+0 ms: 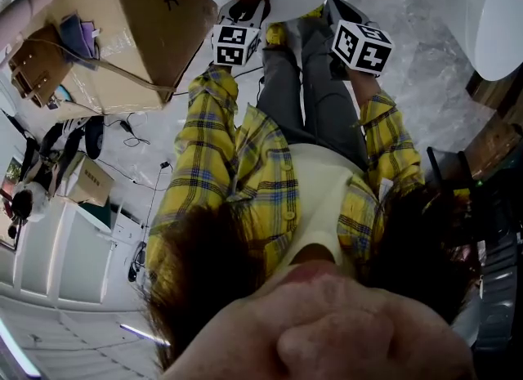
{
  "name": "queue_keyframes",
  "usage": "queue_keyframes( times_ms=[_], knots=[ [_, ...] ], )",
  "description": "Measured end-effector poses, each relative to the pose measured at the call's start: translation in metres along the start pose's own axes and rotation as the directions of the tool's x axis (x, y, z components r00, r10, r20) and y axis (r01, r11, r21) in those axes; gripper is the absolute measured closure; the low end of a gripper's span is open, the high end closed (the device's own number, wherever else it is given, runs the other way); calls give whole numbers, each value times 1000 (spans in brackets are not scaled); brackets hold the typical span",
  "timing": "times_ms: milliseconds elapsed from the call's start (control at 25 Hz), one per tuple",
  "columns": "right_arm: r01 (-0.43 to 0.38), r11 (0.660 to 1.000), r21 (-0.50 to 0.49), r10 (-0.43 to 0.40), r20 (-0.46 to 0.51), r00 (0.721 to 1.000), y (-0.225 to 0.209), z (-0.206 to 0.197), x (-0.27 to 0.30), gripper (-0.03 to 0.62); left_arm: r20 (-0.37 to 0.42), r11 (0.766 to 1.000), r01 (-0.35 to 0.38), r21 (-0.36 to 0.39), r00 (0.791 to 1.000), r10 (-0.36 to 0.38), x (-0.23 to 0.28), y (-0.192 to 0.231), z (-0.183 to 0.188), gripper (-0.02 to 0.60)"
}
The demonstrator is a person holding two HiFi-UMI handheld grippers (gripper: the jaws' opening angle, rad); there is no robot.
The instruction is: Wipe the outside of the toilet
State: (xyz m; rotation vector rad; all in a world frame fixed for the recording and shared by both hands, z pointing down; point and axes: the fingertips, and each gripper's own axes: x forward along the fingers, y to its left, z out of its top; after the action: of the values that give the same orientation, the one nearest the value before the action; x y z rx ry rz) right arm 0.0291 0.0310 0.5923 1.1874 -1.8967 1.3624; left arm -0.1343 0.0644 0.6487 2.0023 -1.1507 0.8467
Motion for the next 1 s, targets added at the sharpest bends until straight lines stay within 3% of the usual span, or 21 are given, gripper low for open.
queue_keyframes(
  times_ms=[480, 1000],
  knots=[
    [21, 999, 49, -22, 19, 1000, -22, 3, -7, 568, 7, 994, 112, 19, 994, -112, 30, -54, 18, 483],
    [39, 995, 92, -42, 26, 999, -41, 4, -11, 568, -36, 964, 241, 114, 970, -239, 62, -104, 39, 483]
  ],
)
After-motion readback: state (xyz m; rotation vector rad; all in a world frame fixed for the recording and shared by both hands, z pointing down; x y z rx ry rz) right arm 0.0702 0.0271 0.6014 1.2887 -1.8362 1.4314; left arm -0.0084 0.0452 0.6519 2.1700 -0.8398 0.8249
